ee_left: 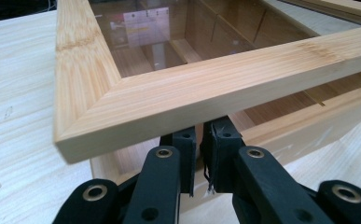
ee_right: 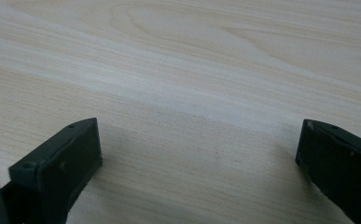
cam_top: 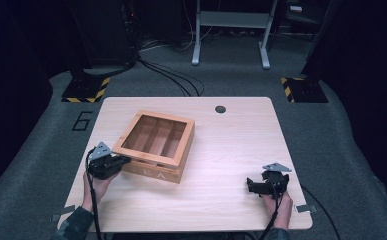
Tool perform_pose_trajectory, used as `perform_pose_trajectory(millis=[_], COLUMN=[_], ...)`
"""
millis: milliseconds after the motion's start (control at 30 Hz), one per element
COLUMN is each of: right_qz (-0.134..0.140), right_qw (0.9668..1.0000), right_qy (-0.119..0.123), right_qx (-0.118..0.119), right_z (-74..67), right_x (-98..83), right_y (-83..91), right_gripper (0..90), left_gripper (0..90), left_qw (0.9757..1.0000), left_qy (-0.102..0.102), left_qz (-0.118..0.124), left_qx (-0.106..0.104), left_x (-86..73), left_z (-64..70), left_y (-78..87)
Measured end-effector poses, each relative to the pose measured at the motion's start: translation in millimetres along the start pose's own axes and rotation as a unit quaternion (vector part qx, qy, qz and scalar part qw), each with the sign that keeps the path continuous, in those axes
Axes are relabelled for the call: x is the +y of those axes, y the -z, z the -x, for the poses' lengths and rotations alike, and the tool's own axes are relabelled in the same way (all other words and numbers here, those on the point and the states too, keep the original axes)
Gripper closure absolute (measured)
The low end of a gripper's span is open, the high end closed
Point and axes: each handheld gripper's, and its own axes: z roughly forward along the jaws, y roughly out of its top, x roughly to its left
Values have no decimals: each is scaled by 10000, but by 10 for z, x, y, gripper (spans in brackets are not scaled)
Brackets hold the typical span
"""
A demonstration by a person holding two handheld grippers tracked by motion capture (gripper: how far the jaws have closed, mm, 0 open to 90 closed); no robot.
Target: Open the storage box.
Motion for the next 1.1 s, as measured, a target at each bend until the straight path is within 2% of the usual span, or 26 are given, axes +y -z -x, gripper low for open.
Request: perform_pose_trajectory(millis=[267,300,367,433,467,567,633,733,1100], right_qz=[2,2,1,1,2,0,0,1,1], right_qw=[10000,10000,10000,10000,10000,10000,10000,10000,10000], right_qy=[3,3,3,4,4,0,3,3,0], right_qx=[0,0,-1,0,0,-1,0,-2,-7], right_z=[1,1,1,1,1,0,1,1,0], right_x=[0,1,1,1,1,1,1,1,1], right_y=[0,-1,0,0,0,0,0,0,0], right_gripper=[0,0,0,0,0,0,0,0,0], left_gripper=[802,799,798,792,775,761,739,686,366], left_qw=[9998,9996,9993,9992,9993,9991,9989,9985,9953], left_qy=[21,11,74,90,159,228,290,274,426], left_qz=[-164,-285,-374,-392,-324,-334,-348,-446,-698], left_qx=[104,73,55,84,128,112,124,134,516], left_x=[-28,-46,-103,-141,-206,-236,-310,-424,-882], left_z=[35,29,24,21,2,-28,-36,-23,4], left_y=[131,139,136,132,144,184,242,302,484])
